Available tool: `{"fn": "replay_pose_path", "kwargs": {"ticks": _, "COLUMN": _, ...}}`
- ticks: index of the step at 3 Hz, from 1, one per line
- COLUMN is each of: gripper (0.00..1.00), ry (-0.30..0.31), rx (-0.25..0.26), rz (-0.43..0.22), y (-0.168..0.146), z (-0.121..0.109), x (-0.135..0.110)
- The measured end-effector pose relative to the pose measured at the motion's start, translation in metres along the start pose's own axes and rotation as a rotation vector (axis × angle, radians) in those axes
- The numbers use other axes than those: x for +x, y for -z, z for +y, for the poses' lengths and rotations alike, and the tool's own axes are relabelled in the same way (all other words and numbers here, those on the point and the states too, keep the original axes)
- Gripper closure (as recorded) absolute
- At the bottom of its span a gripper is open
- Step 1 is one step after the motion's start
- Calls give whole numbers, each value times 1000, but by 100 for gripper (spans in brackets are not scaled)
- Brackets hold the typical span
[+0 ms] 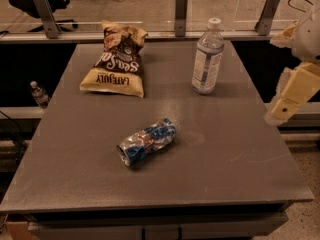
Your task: Knock blue plastic bottle over
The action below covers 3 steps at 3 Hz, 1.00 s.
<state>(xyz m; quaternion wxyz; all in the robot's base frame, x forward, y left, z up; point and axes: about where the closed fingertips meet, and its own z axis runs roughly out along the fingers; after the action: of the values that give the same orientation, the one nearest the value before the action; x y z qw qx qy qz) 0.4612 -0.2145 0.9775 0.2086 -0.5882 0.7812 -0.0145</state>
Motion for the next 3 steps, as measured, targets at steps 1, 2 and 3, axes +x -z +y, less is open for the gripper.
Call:
{"fn": "replay_pose_path", "kwargs": {"ticks": 1, "gripper": 0, "ry": -72, "rx": 17, "rz": -172, "y": -25, "z": -42, "x": -12}}
{"fn": "replay_pose_path", "kwargs": {"ticks": 2, "gripper": 0, "ry": -138, "rx": 57, "rz": -332, "y": -44, "z": -79, "x": -31}}
{"fn": "replay_pose_path", "kwargs": {"ticks": 3, "gripper": 0, "ry": -138, "rx": 56, "rz": -331, "y": -44, "z": -79, "x": -31}}
